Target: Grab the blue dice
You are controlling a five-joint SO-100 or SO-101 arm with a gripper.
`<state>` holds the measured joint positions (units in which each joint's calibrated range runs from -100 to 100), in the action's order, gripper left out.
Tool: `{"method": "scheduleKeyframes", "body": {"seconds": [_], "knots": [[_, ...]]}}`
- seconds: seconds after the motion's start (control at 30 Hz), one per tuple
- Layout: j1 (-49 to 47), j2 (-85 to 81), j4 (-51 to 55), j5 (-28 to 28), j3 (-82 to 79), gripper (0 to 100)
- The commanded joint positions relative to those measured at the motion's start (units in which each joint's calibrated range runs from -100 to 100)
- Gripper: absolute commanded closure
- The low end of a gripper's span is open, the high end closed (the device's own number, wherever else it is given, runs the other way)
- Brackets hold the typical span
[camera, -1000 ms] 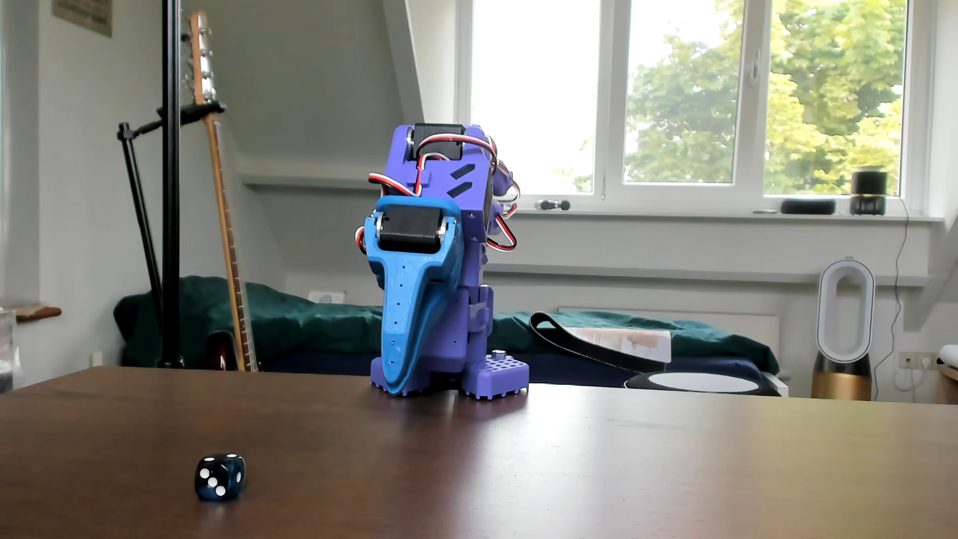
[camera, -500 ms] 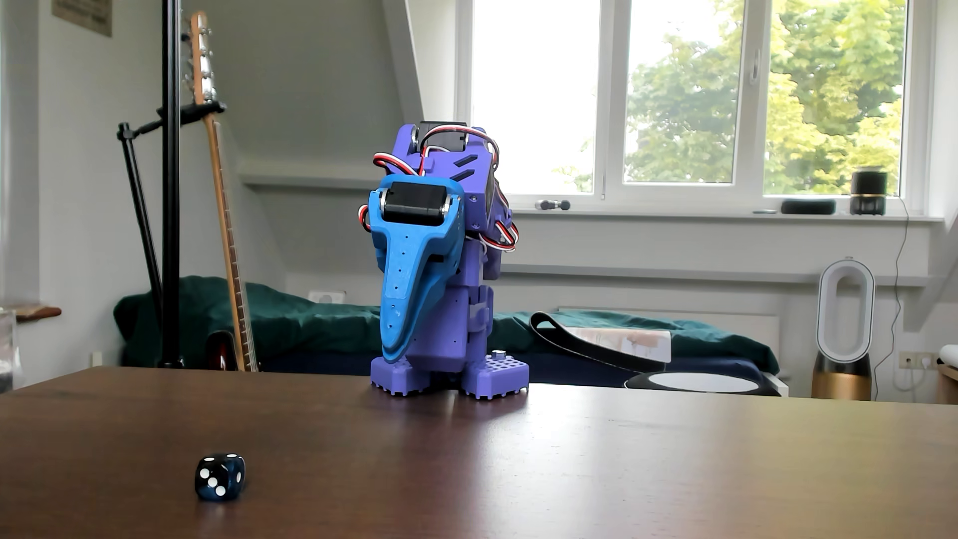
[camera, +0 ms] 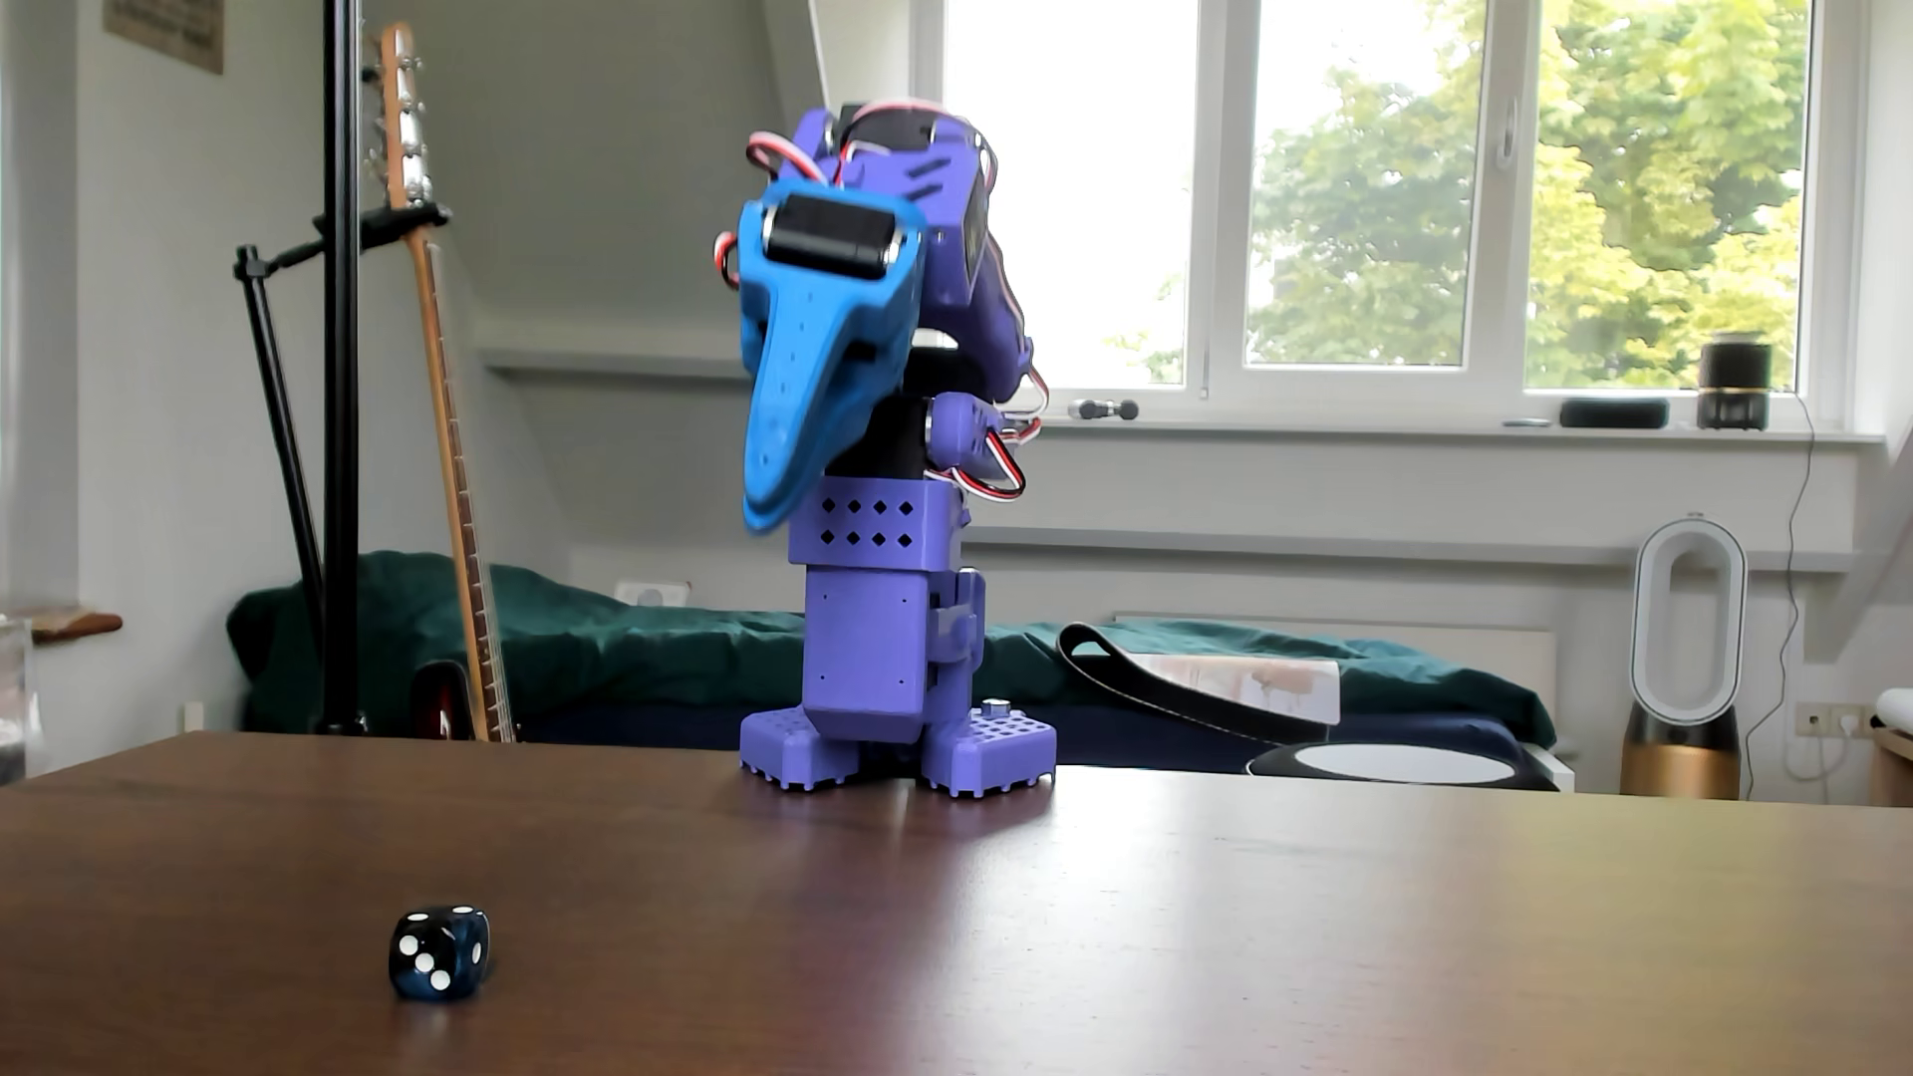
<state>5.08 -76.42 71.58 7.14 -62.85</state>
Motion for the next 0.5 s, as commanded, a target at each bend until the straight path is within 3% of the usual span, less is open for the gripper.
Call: {"method": "scheduleKeyframes", "body": {"seconds": [0.0, 0.23, 0.47], "knots": [[0.08, 25.81, 3.03, 0.43, 33.74, 97], [-6.14, 70.27, 16.28, 0.43, 69.54, 97], [0.89, 94.80, 20.81, 0.49, 85.73, 97]]}}
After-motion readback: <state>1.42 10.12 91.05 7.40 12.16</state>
